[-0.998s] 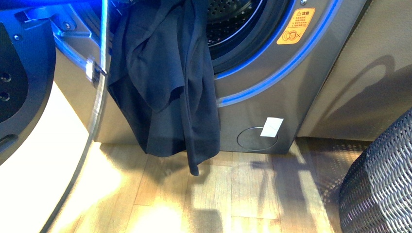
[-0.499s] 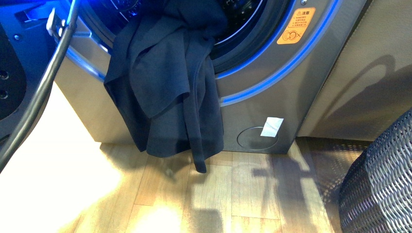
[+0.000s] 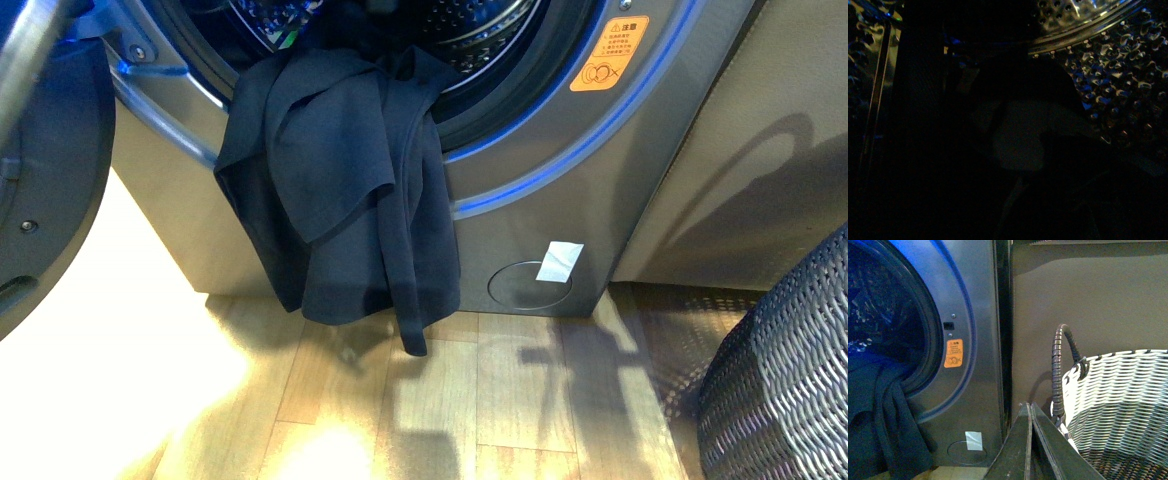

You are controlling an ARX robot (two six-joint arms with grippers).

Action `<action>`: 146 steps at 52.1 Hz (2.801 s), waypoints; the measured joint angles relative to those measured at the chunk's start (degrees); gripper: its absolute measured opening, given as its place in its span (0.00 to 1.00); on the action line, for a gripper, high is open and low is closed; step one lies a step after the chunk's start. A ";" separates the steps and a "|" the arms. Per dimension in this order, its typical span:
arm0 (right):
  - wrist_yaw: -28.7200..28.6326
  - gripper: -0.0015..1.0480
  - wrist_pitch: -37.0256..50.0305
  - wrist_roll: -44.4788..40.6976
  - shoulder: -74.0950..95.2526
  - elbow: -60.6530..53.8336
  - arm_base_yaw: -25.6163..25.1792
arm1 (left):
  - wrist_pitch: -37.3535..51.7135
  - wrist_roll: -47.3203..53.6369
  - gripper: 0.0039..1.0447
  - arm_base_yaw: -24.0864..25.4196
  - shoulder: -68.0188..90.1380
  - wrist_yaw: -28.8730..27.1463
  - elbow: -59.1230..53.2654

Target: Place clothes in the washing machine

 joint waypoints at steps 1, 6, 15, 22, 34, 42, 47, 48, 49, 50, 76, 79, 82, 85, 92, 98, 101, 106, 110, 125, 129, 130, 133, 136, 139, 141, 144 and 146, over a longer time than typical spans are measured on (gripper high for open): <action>0.00 0.02 0.00 0.00 0.00 0.00 0.00 | 0.42 -0.15 0.94 0.02 -0.85 0.39 -1.44; -0.02 0.02 0.00 0.00 0.00 0.00 0.00 | 2.54 -0.76 0.94 0.07 -4.70 1.57 -7.61; 0.00 0.02 0.00 0.00 0.00 0.00 0.00 | 7.76 -1.79 0.94 -0.90 -11.13 2.32 -18.51; 0.00 0.02 0.00 0.00 0.00 0.00 0.00 | 12.68 -2.93 0.94 -2.56 -15.37 1.81 -26.16; -0.02 0.02 0.00 0.00 0.00 0.00 0.00 | 16.00 -1.16 0.94 -5.01 -18.23 -2.75 -34.40; -0.02 0.02 0.00 0.00 0.00 0.00 0.00 | 14.10 3.50 0.94 -4.81 -17.68 -5.20 -34.99; 0.00 0.02 0.00 0.00 0.00 0.00 0.00 | 12.79 6.08 0.94 -4.52 -16.92 -5.35 -34.75; 0.00 0.02 0.00 0.00 0.00 0.00 0.00 | 12.13 6.47 0.94 -4.50 -16.68 -5.18 -34.64; 0.00 0.02 0.00 0.00 0.00 0.00 0.00 | 11.41 6.80 0.94 -4.46 -16.48 -4.83 -34.53; 0.00 0.02 0.00 0.00 0.00 0.00 0.00 | 11.06 7.02 0.94 -4.46 -16.39 -4.63 -34.53; 0.00 0.02 0.00 0.00 0.00 0.00 0.00 | 1.99 9.88 0.94 -6.27 -14.60 3.34 -32.92; -0.02 0.02 0.00 0.00 0.00 0.00 0.00 | 0.85 10.45 0.94 -6.27 -13.75 2.84 -31.63; 0.00 0.02 0.00 0.00 0.00 0.00 0.00 | 0.39 10.75 0.94 -6.27 -13.11 2.69 -30.88; -0.02 0.02 0.00 0.00 0.00 0.00 0.00 | 0.11 11.06 0.94 -6.21 -12.44 2.43 -30.10; 0.00 0.02 0.00 0.00 0.00 0.00 0.00 | -0.15 11.89 0.93 -5.92 -11.26 2.58 -28.85; 0.00 0.02 0.00 0.00 0.00 0.00 0.00 | 1.31 12.66 0.74 -5.77 -10.47 2.78 -28.48; 0.00 0.02 0.00 0.00 0.00 0.00 0.00 | 2.43 13.38 0.64 -5.79 -10.23 2.71 -28.55; -0.02 0.02 0.00 0.00 0.00 0.00 0.00 | 5.35 14.38 0.49 -5.97 -9.84 0.11 -28.57; 0.04 0.02 0.00 0.00 0.00 0.00 0.00 | 7.52 14.91 0.37 -5.95 -8.98 -1.64 -28.41; -0.02 0.02 0.00 0.00 0.00 0.00 0.00 | 18.47 16.35 0.14 -5.70 -7.63 -8.50 -27.56; 0.00 0.02 0.00 0.00 0.00 0.00 0.00 | 19.39 16.22 0.14 -5.35 -7.02 -9.68 -25.40; 0.00 0.02 0.00 0.00 0.00 0.00 0.00 | 19.39 16.06 0.14 -5.29 -6.93 -9.86 -24.96; -0.02 0.02 0.00 0.00 0.00 0.00 0.00 | 19.30 15.54 0.14 -5.05 -6.47 -10.34 -22.82; 0.00 0.02 0.00 0.00 0.00 0.00 0.00 | 18.91 15.17 0.14 -4.79 -6.01 -11.10 -19.54; 0.00 0.02 0.00 0.00 0.00 0.00 0.00 | 18.16 14.97 0.14 -4.70 -5.35 -11.39 -16.39; -0.02 0.02 0.00 0.00 0.00 0.00 0.00 | 17.84 15.04 0.14 -4.70 -4.81 -11.80 -13.75; -0.02 0.02 0.00 0.00 0.00 0.00 0.00 | 17.27 15.06 0.13 -4.74 -3.87 -12.31 -10.23; 0.00 0.02 0.00 0.00 0.00 0.00 0.00 | 16.55 15.06 0.13 -4.81 -3.15 -12.61 -7.85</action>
